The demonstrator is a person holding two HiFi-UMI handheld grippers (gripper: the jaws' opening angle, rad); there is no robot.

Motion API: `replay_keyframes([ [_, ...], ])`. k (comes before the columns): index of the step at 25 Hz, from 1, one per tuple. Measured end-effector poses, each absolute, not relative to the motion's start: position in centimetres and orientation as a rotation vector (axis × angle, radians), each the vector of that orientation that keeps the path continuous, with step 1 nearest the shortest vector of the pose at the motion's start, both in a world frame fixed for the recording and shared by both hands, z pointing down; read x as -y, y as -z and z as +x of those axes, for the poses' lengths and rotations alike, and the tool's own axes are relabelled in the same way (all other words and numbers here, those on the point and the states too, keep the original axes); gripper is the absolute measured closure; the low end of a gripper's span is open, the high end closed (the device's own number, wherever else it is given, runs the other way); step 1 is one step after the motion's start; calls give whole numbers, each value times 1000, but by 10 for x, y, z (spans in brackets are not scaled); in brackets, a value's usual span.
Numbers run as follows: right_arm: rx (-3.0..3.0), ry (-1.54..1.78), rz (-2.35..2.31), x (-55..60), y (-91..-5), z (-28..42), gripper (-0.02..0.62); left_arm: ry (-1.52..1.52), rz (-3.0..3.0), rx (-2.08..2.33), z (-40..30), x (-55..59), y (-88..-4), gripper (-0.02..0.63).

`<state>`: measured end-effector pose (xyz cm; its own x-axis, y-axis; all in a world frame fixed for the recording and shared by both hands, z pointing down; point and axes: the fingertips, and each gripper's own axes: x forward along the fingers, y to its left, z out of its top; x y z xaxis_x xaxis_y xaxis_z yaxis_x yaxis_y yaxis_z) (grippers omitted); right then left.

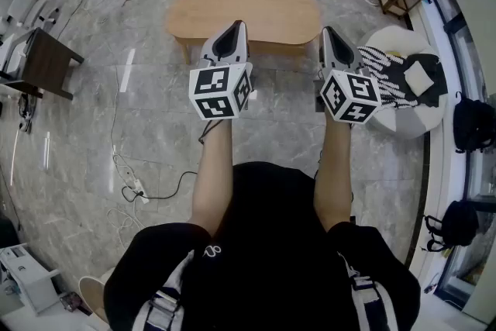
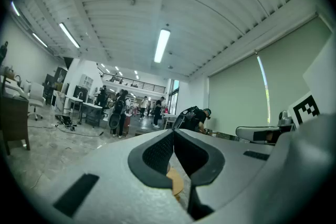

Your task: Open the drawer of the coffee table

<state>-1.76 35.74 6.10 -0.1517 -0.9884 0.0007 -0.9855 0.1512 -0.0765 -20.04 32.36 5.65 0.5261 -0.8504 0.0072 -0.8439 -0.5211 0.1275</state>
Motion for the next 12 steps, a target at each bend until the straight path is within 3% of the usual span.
replay_keyframes([
  [12, -2236, 125, -2085, -342, -74, -15, 580, 58, 2612, 1446, -216, -303, -75, 597],
])
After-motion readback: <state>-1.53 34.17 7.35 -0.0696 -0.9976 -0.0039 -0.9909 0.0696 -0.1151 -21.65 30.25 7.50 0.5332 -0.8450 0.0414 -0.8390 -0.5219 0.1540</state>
